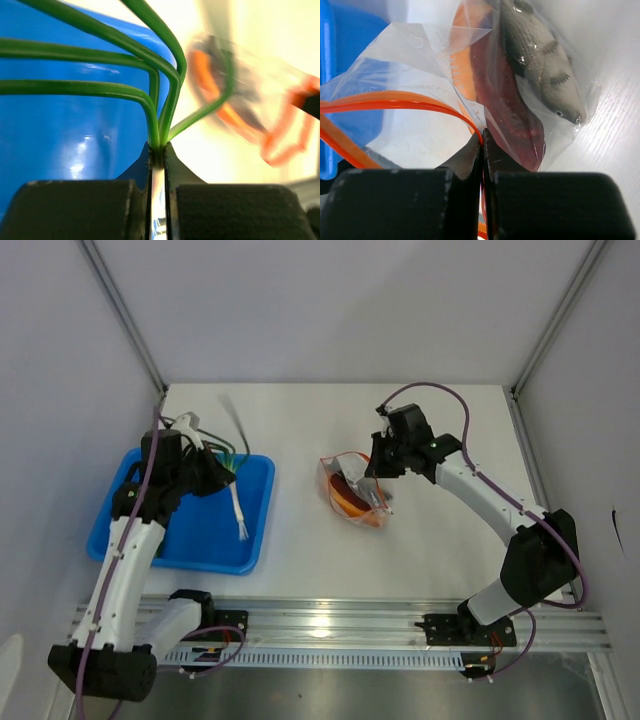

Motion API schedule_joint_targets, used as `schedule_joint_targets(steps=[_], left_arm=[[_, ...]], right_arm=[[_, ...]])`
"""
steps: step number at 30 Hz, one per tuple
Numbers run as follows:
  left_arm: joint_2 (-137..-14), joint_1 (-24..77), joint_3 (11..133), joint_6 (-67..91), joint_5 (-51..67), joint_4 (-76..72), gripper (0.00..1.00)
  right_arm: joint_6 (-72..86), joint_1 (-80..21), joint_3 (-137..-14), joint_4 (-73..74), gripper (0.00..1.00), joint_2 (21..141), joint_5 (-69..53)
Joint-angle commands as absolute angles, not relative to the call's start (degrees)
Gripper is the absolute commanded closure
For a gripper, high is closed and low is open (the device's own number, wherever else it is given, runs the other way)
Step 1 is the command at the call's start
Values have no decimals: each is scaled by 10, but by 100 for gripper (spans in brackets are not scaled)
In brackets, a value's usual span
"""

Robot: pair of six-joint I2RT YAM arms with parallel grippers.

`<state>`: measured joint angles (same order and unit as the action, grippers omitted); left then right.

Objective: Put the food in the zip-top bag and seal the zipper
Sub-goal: Pick up the fake vegetable from the bin, then place the fake vegetable in the zipper food storage bag.

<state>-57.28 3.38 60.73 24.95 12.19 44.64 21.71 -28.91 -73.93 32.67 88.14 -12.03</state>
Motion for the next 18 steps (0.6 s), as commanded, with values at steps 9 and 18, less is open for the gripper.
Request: schedule_joint_targets(steps=[9,18], left_arm=[[-475,122,679,350,207,489,99],[-527,306,727,497,18,397,99]], right_arm=[[254,-355,-771,339,100,860,49],[364,-413,-791,353,100,878,132]])
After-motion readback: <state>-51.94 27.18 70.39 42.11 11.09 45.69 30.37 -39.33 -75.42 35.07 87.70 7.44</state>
